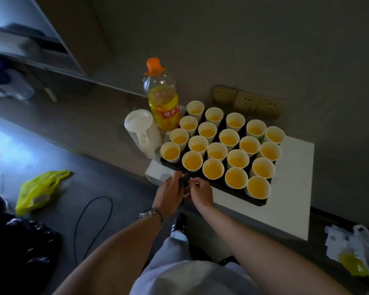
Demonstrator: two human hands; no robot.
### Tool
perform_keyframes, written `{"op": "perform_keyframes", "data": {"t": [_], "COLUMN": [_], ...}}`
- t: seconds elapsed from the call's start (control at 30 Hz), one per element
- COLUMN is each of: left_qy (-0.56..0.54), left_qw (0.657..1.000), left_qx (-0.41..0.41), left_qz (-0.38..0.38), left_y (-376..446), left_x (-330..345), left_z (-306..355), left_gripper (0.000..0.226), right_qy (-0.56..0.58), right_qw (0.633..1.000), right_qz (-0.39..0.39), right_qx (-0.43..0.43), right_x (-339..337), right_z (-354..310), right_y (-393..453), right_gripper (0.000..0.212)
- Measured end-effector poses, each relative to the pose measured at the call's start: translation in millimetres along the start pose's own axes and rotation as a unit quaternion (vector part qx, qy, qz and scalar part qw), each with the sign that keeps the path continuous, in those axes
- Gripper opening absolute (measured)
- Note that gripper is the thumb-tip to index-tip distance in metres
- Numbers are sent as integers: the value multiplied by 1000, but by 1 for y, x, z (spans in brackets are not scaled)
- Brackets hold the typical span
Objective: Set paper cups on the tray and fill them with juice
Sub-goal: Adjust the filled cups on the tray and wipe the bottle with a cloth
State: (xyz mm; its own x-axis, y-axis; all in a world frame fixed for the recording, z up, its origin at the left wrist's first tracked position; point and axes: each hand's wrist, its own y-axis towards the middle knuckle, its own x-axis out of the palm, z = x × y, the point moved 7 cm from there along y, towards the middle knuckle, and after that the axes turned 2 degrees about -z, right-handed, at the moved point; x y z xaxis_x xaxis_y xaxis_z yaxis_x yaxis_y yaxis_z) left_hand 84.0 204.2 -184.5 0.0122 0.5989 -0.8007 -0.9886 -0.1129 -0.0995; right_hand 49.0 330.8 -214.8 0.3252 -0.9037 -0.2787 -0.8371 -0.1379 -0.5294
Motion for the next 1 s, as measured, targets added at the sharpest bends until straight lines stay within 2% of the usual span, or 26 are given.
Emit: {"op": "perform_keyframes", "data": {"t": [0.2, 0.37, 0.47, 0.6, 0.77, 0.9, 1.0], "left_qy": [12, 26, 25, 20, 36, 29, 17], "left_qw": [999, 992, 988, 989, 991, 995, 996], "left_qx": [-31, -17, -21, -3, 33, -1, -17], "left_qz": [41, 125, 148, 148, 123, 100, 90], "left_y": [4, 16, 24, 32, 42, 49, 48], "left_x": [-41, -79, -92, -92, -79, -64, -60], "left_z": [-51, -80, -91, -103, -112, -117, -119], "left_gripper": [18, 32, 35, 36, 37, 26, 29], "right_qy": [-13, 1, 2, 22, 59, 79, 62], "right_qw": [997, 991, 989, 989, 990, 986, 988], "right_qz": [-73, -121, -136, -135, -130, -120, -114], "right_qx": [-26, -55, -55, -46, 10, 87, 89], "right_x": [62, 107, 126, 135, 154, 166, 162], "right_z": [-38, -70, -82, -91, -82, -65, -69], "right_y": [5, 14, 20, 24, 33, 46, 44], "right_gripper": [24, 24, 26, 27, 34, 43, 46]}}
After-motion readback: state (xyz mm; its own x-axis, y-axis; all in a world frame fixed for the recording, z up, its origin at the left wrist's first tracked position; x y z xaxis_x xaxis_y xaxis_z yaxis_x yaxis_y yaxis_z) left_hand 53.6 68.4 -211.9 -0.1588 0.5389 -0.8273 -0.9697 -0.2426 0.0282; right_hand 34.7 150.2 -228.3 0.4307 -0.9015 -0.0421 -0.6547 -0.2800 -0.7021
